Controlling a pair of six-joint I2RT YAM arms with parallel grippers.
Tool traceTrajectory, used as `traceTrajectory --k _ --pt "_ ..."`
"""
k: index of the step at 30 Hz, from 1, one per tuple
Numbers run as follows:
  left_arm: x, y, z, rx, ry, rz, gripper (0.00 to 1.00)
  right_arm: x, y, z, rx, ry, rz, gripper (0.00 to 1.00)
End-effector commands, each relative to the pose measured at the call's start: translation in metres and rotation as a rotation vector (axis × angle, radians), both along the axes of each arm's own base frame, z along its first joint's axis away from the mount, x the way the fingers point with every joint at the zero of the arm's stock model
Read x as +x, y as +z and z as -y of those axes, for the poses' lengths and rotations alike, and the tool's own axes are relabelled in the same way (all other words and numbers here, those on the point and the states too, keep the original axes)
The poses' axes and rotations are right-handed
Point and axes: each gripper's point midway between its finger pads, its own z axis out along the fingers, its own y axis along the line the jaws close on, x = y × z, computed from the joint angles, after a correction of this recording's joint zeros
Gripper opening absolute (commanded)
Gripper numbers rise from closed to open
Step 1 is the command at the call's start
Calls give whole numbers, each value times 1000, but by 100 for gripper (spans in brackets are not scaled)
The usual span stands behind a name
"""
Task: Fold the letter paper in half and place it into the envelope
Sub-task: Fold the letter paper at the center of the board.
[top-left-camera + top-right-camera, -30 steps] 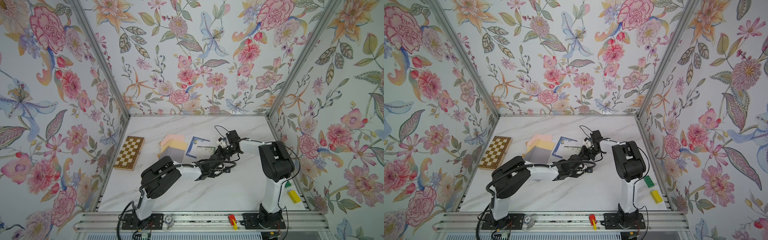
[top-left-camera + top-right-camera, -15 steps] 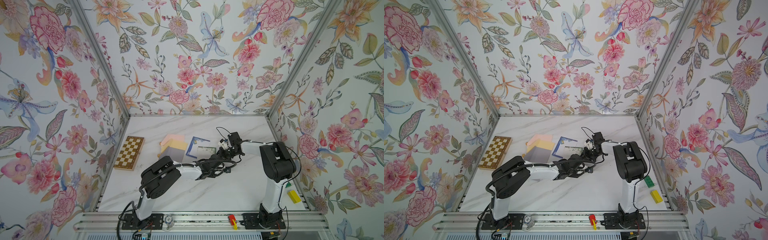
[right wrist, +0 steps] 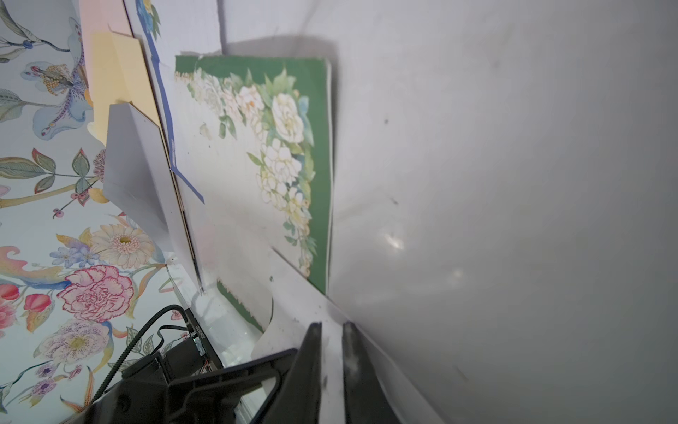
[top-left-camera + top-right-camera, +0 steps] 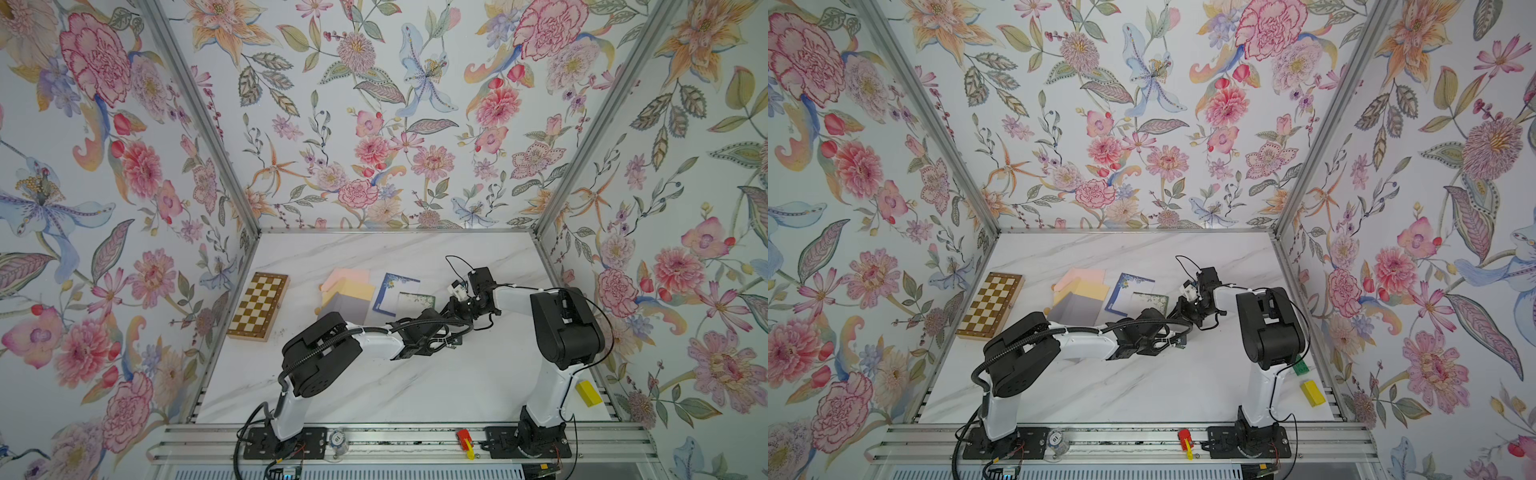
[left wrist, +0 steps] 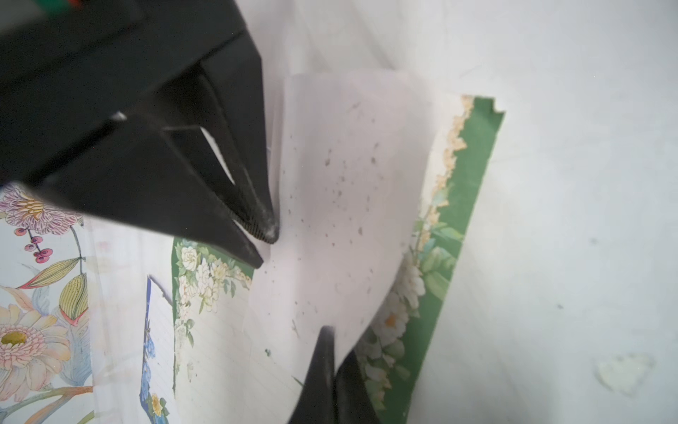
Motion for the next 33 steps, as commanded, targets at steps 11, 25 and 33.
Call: traceTrajectory --k 11,25,33 --pt "-4 -14 -8 42 24 -54 0 -25 -12 36 -77 -53 -38 16" --pt "-7 -15 -11 38 33 -64 0 -43 -18 68 -107 -125 -59 17" --pt "-9 -15 -13 15 45 -73 0 -45 1 90 -79 -209 -24 20"
